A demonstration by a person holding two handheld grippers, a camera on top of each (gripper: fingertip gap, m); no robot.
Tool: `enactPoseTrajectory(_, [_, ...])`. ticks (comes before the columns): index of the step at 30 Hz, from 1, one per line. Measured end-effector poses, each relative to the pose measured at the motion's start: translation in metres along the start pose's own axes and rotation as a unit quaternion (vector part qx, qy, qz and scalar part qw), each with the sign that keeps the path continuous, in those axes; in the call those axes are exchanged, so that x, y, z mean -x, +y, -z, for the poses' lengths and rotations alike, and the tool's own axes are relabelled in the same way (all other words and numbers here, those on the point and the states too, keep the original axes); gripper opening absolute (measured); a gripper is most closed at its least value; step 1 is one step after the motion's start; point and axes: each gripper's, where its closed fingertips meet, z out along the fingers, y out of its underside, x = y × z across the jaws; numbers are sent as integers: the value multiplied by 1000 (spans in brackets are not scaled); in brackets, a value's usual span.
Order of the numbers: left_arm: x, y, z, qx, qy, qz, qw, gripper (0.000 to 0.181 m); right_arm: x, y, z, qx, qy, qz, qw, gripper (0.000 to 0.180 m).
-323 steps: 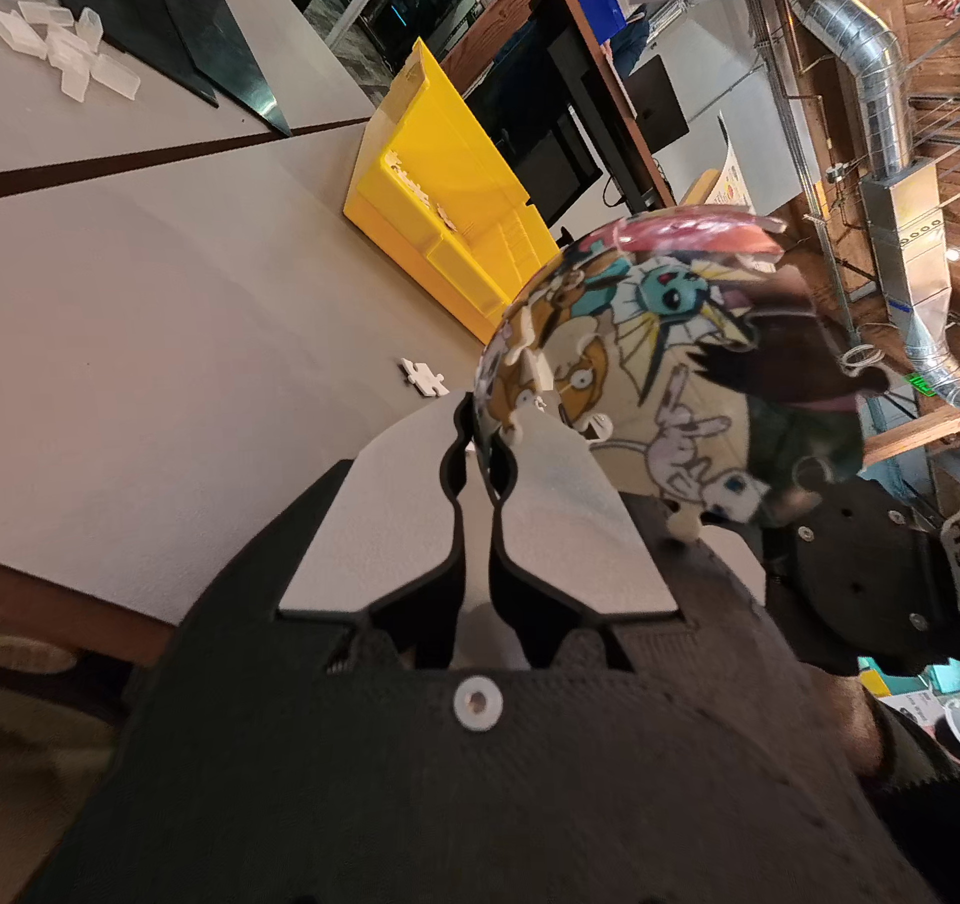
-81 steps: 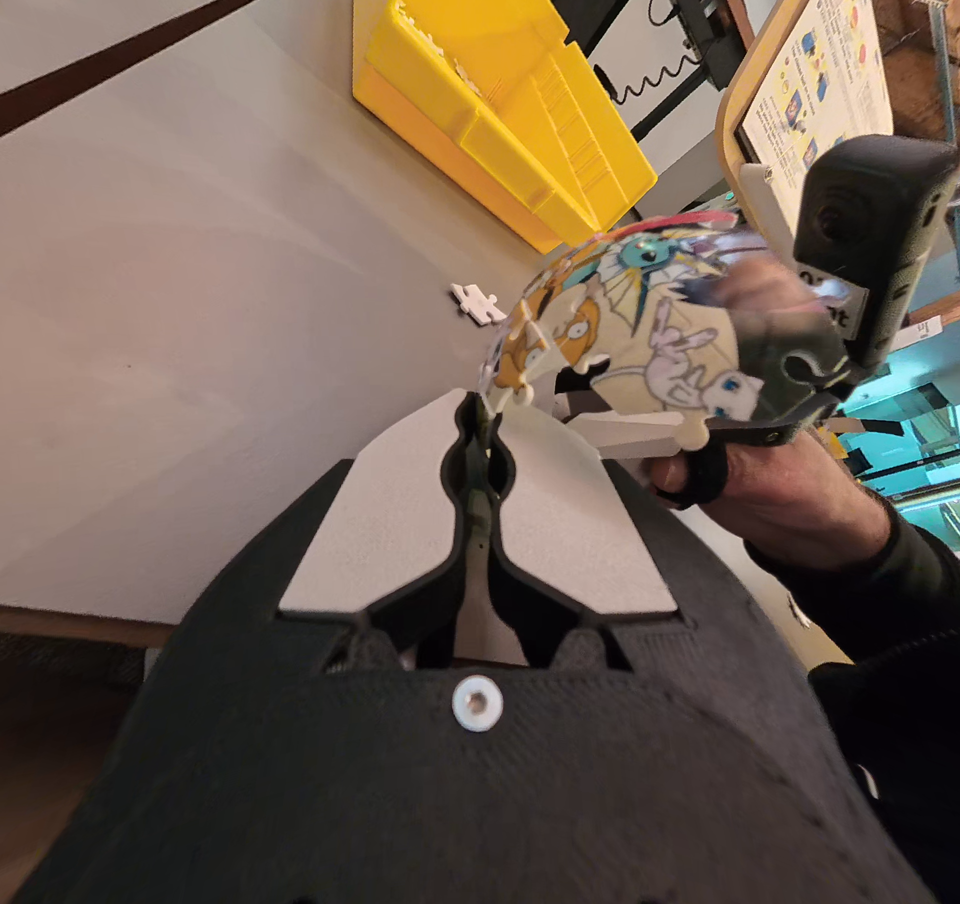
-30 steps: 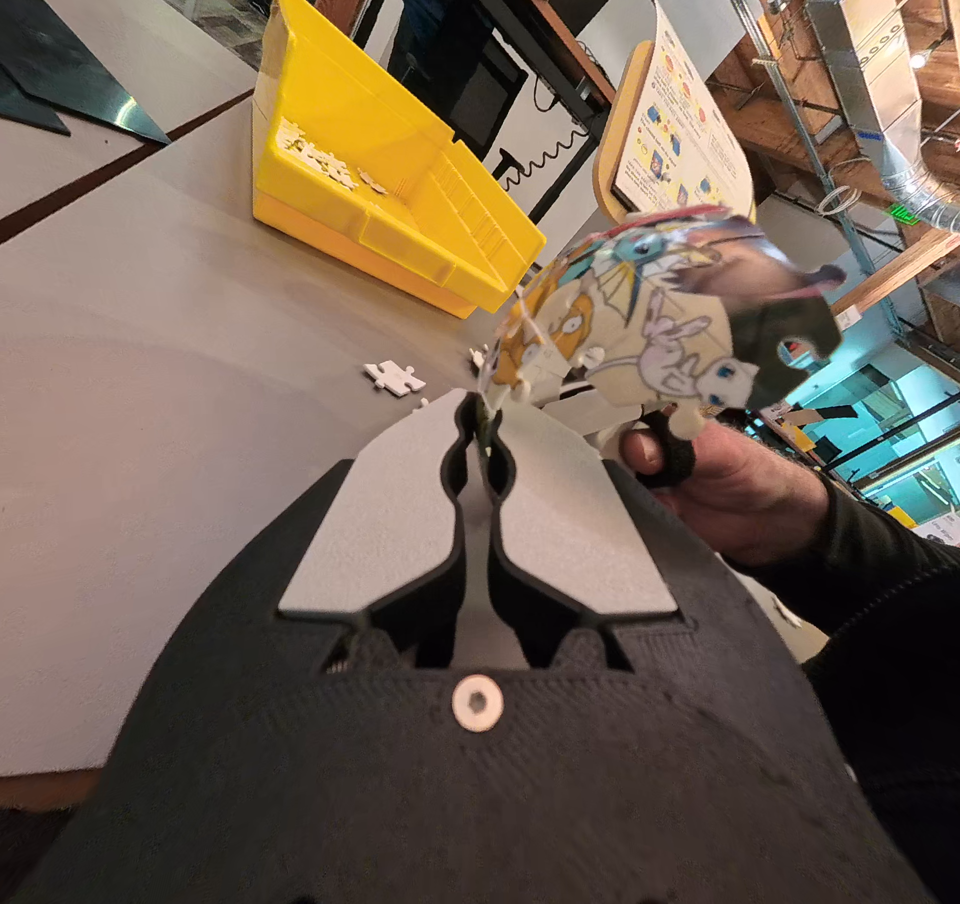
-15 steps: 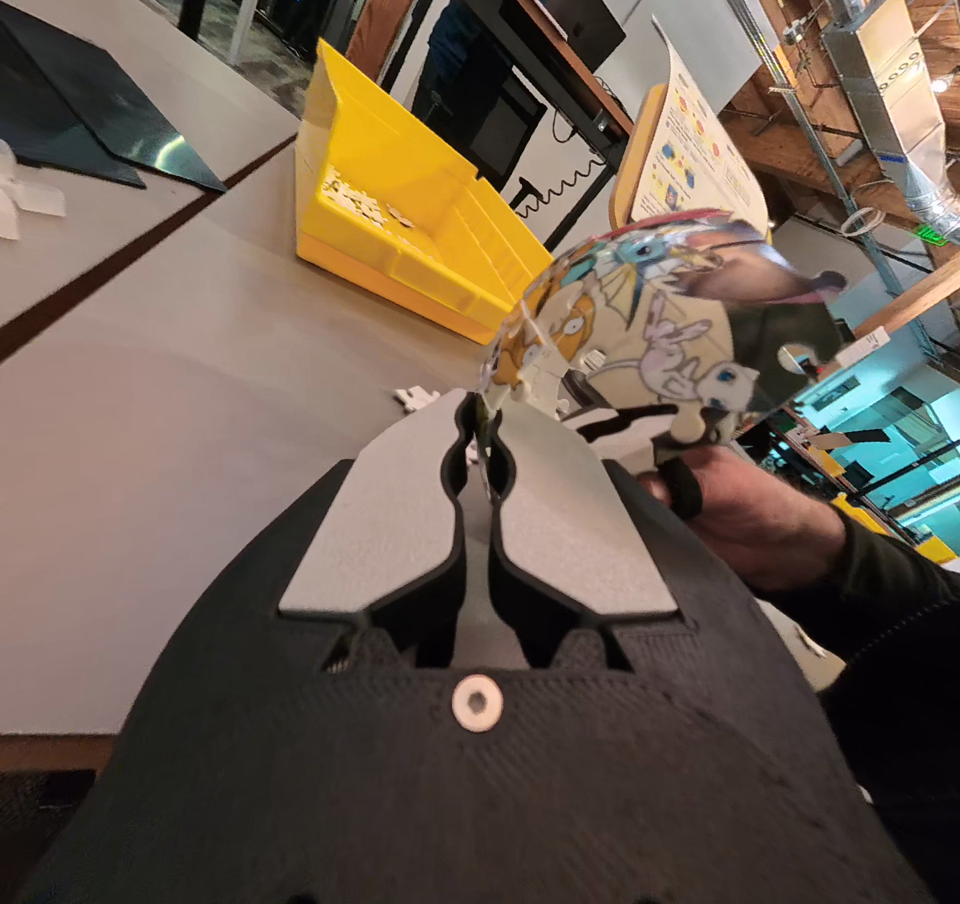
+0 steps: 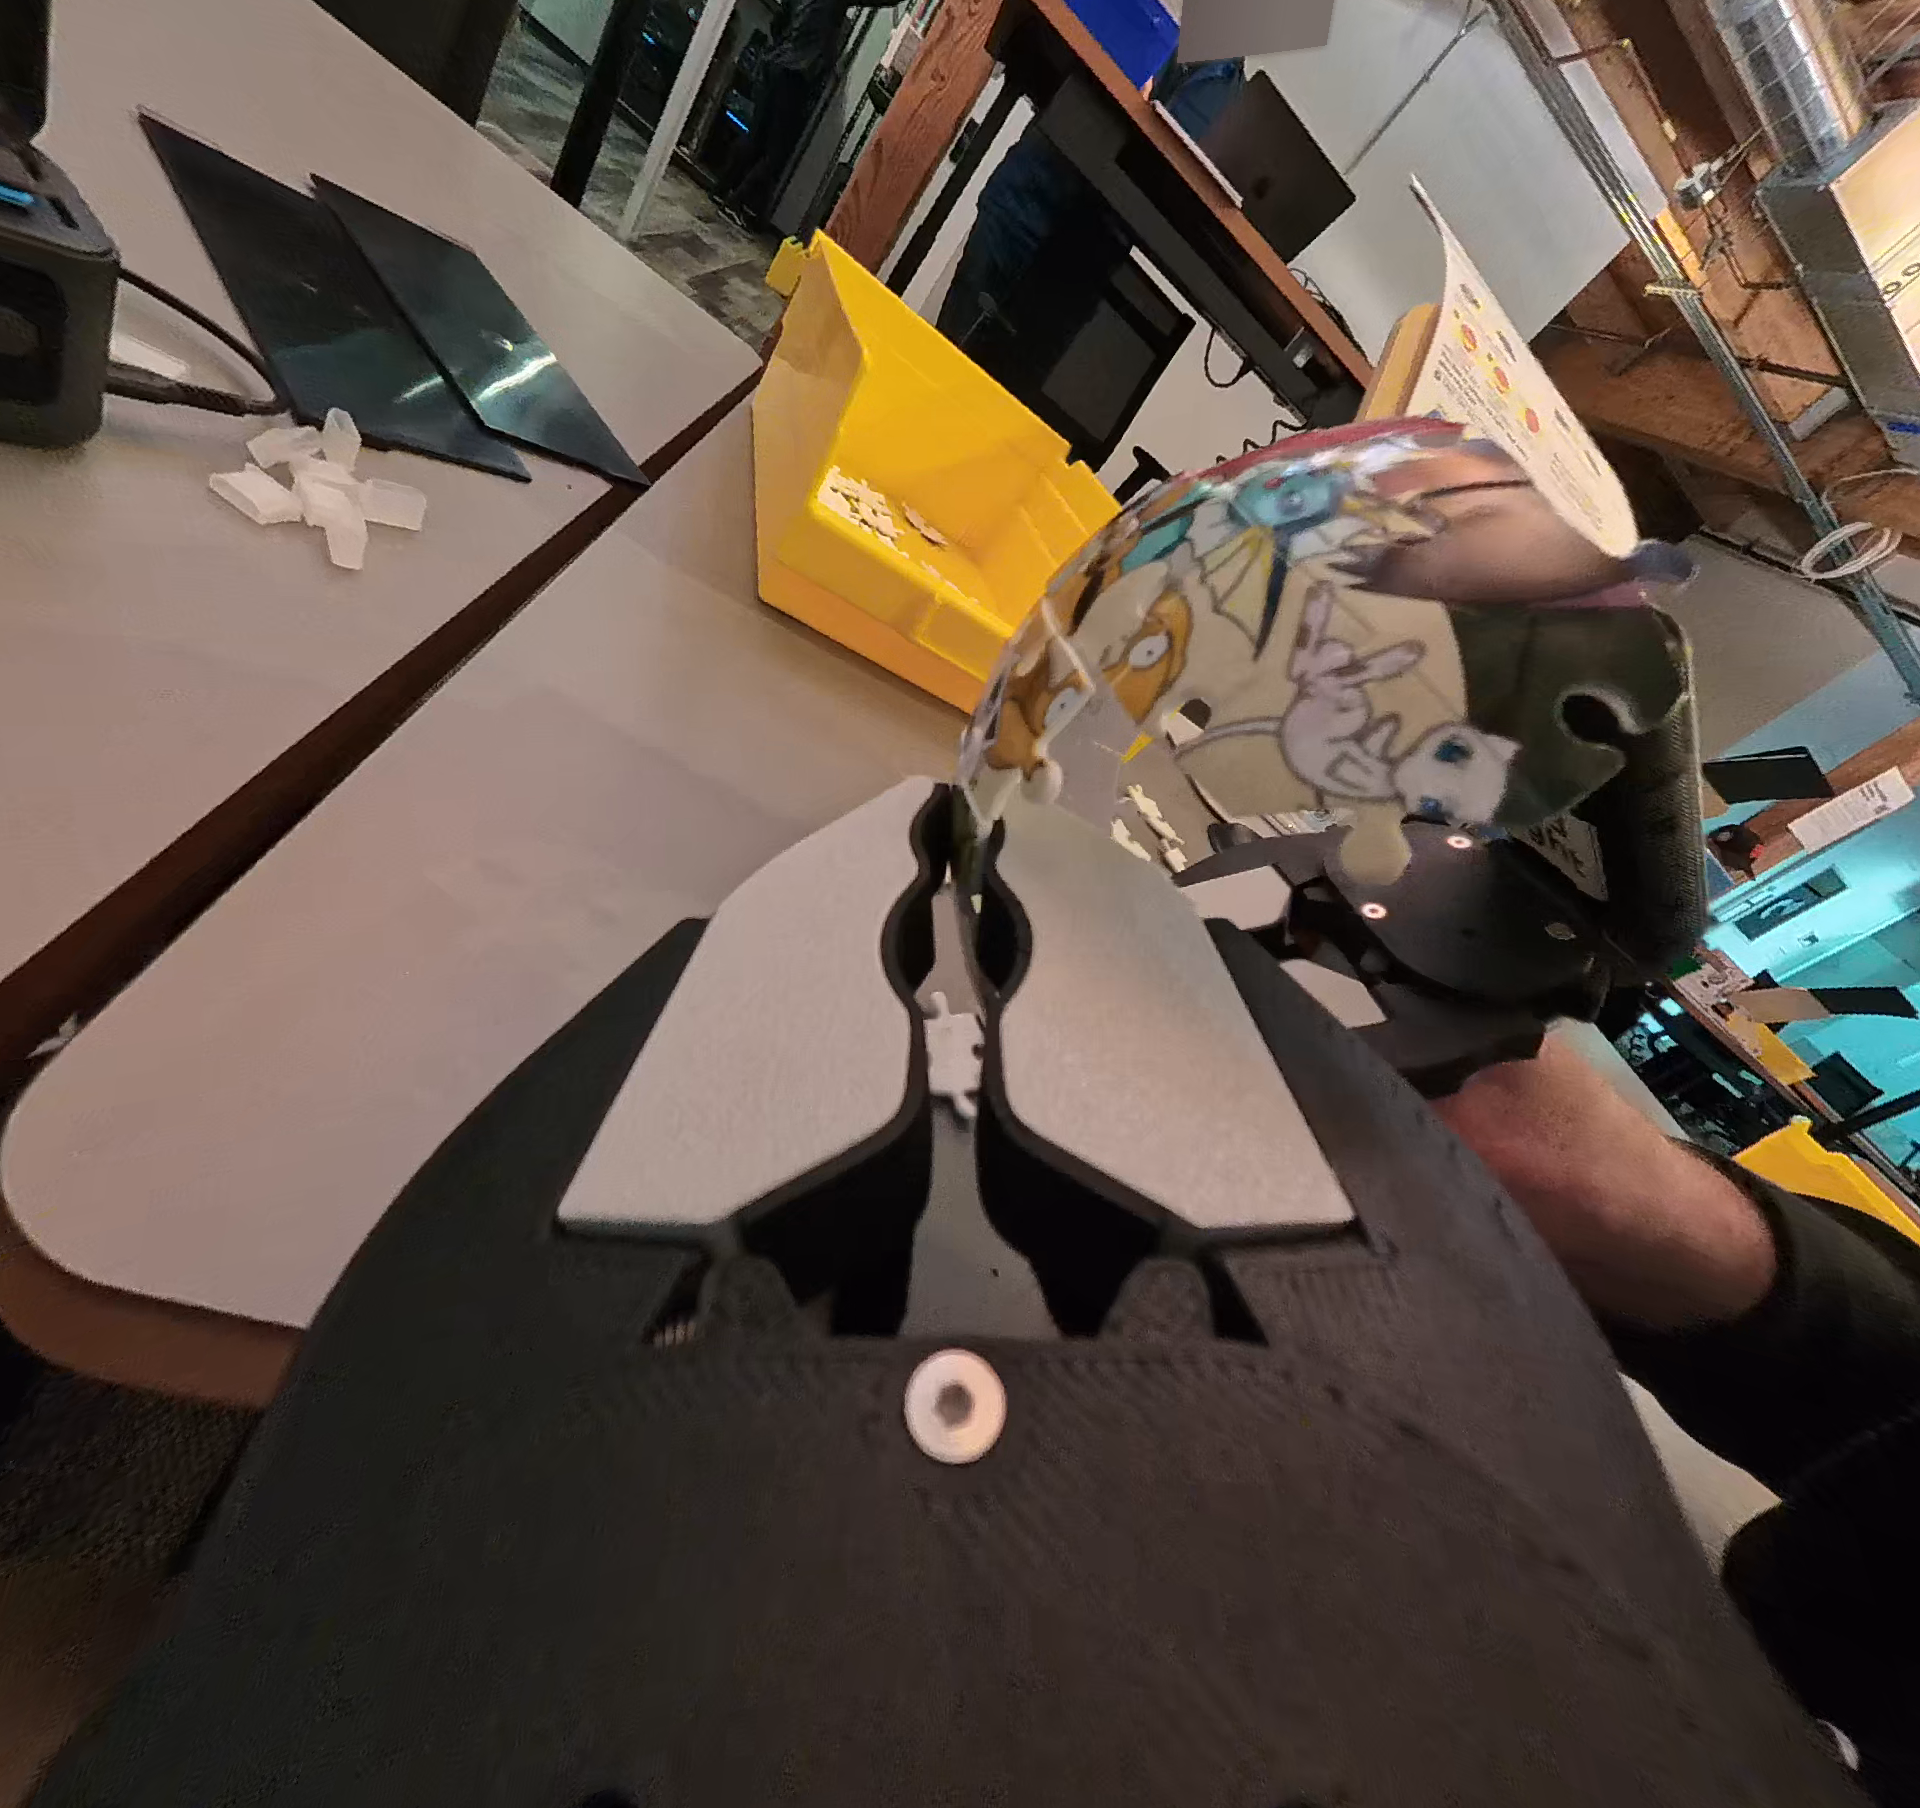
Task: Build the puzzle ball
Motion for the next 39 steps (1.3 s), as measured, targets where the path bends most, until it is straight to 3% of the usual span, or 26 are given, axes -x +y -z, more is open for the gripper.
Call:
enactPoseTrajectory(5, [9, 6, -4, 30, -5, 28, 999, 2, -1, -1, -2, 2, -4, 14, 1000, 0])
enactPoseTrajectory(20, [9, 75, -22, 314, -8, 25, 949, 4, 13, 30, 31, 23, -78, 94, 992, 0])
enactPoseTrajectory(30, [15, 79, -19, 345, -13, -17, 938, 25, 23, 37, 44, 19, -88, 120, 989, 0])
enactPoseTrajectory(39, [23, 75, -13, 376, -49, -142, 914, 42, 28, 38, 47, 9, -85, 129, 988, 0])
